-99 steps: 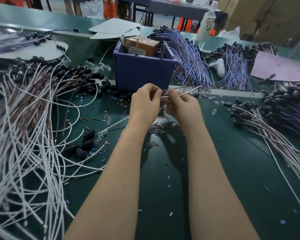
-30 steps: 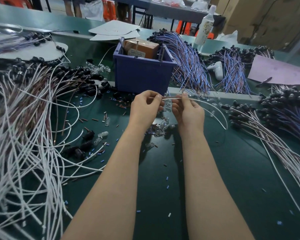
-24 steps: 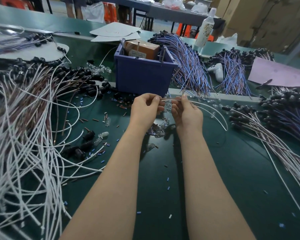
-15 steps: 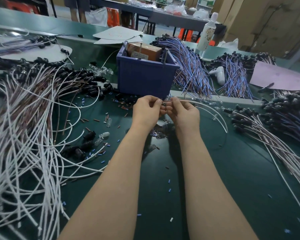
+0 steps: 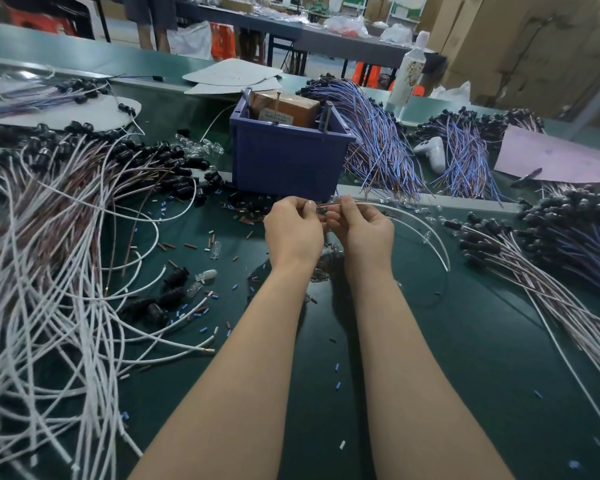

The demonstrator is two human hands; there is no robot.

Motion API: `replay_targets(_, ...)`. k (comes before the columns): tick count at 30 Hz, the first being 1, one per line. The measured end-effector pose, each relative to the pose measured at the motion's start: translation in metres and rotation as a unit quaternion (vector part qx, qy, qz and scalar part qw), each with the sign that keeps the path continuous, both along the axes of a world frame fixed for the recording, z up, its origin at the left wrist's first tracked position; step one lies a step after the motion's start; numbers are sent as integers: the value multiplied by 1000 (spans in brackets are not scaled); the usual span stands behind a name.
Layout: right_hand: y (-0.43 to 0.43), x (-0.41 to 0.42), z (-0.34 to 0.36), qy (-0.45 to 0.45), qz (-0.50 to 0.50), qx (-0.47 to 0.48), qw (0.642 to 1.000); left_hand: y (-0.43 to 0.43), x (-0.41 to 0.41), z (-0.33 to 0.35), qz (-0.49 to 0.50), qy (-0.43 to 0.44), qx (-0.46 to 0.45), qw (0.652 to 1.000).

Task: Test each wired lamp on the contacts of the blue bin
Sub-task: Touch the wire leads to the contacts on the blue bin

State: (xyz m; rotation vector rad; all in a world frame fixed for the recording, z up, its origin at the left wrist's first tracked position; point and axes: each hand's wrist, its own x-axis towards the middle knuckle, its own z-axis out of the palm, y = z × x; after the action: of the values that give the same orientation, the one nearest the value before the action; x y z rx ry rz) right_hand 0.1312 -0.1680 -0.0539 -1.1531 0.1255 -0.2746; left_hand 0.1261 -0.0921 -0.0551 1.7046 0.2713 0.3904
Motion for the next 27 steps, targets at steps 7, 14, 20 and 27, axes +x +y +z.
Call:
replay_targets(7, 3, 1, 1, 3, 1, 1, 1000, 0, -1, 1, 24, 15, -5, 1000)
replay_targets(14, -4, 2, 2, 8, -23, 29, 999, 7, -3, 1, 48, 9, -81, 995)
replay_targets(20, -7, 2, 4, 15, 6, 103, 995, 9, -5, 4, 54, -6, 10, 998)
replay_targets(27, 2, 0, 8, 48, 83, 173, 980, -6, -8, 6, -68, -59, -32, 995)
